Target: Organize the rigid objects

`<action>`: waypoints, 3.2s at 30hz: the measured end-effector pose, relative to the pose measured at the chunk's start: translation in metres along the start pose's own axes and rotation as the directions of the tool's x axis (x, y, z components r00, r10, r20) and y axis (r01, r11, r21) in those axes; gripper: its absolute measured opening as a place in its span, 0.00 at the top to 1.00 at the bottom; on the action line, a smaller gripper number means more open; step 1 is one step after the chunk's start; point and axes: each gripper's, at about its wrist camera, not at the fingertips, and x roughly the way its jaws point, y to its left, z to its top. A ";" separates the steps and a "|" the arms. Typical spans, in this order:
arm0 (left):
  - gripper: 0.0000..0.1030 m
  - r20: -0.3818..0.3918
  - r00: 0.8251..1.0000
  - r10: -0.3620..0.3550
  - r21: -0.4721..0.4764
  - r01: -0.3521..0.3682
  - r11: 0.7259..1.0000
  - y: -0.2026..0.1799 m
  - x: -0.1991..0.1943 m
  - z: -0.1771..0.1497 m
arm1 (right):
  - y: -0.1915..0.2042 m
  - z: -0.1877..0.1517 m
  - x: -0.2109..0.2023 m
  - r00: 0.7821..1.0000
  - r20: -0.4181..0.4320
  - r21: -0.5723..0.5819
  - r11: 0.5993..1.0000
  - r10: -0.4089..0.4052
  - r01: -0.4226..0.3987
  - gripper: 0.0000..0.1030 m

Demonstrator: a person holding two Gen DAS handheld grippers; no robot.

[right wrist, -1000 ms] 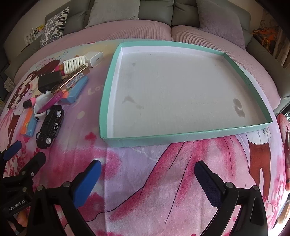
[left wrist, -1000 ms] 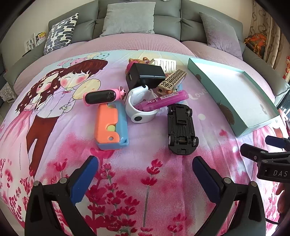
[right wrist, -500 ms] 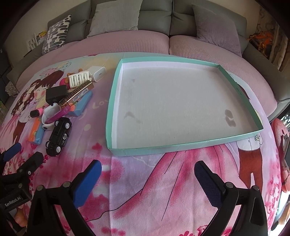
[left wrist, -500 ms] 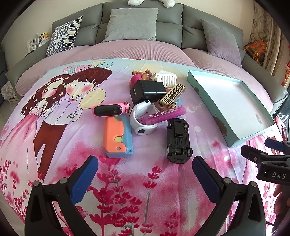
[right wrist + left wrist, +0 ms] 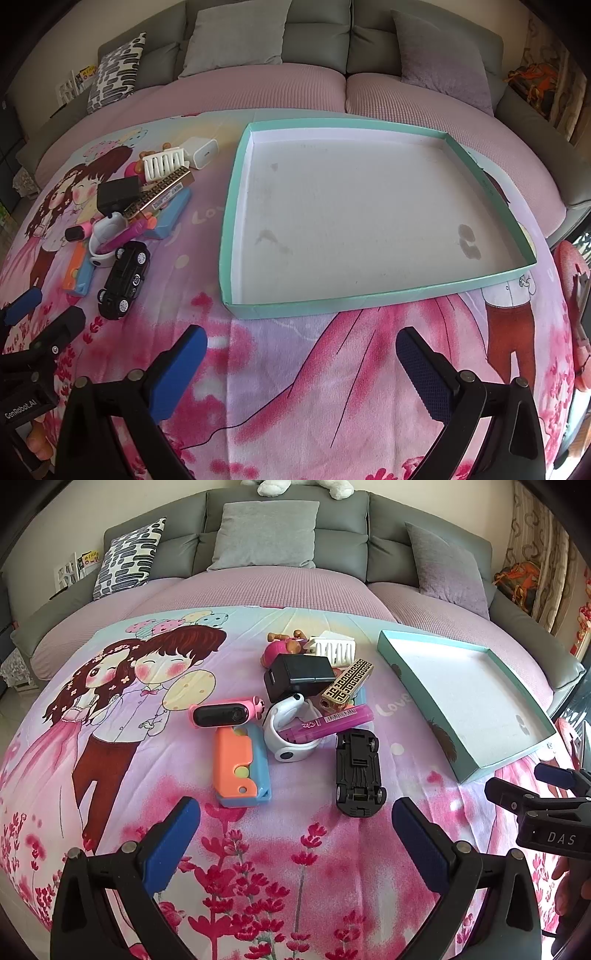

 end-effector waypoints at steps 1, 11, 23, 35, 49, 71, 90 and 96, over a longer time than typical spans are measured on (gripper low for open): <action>0.00 0.000 1.000 -0.001 -0.001 0.001 1.000 0.000 0.000 0.000 | 0.000 0.000 0.000 1.000 0.001 0.000 1.000 -0.001 0.001 0.00; 0.00 -0.005 1.000 0.000 -0.006 0.000 1.000 0.001 0.001 -0.001 | 0.000 -0.001 0.000 1.000 0.004 0.003 1.000 -0.001 0.001 0.00; 0.00 -0.007 1.000 0.000 -0.007 0.000 1.000 0.001 0.001 -0.001 | 0.001 -0.001 0.001 1.000 0.007 -0.002 1.000 0.000 0.000 0.00; 0.00 -0.018 1.000 -0.005 -0.013 0.005 1.000 0.004 0.003 -0.003 | 0.002 -0.001 0.002 1.000 0.004 -0.010 1.000 -0.002 0.002 0.00; 0.00 -0.028 0.996 0.090 -0.063 -0.092 0.994 0.058 -0.001 0.021 | 0.053 0.020 -0.013 0.982 0.140 -0.055 0.991 0.125 -0.118 0.00; 0.01 -0.118 0.993 0.004 -0.121 -0.019 0.993 0.089 0.037 0.038 | 0.125 0.022 0.038 0.986 0.045 -0.187 0.971 0.160 -0.149 0.03; 0.01 -0.208 0.977 0.049 -0.065 -0.064 0.996 0.066 0.067 0.039 | 0.115 0.022 0.046 0.989 0.040 -0.143 0.980 0.142 -0.135 0.29; 0.07 -0.211 0.976 0.055 -0.080 -0.073 0.994 0.071 0.070 0.036 | 0.112 0.022 0.046 0.988 0.043 -0.134 0.981 0.145 -0.139 0.31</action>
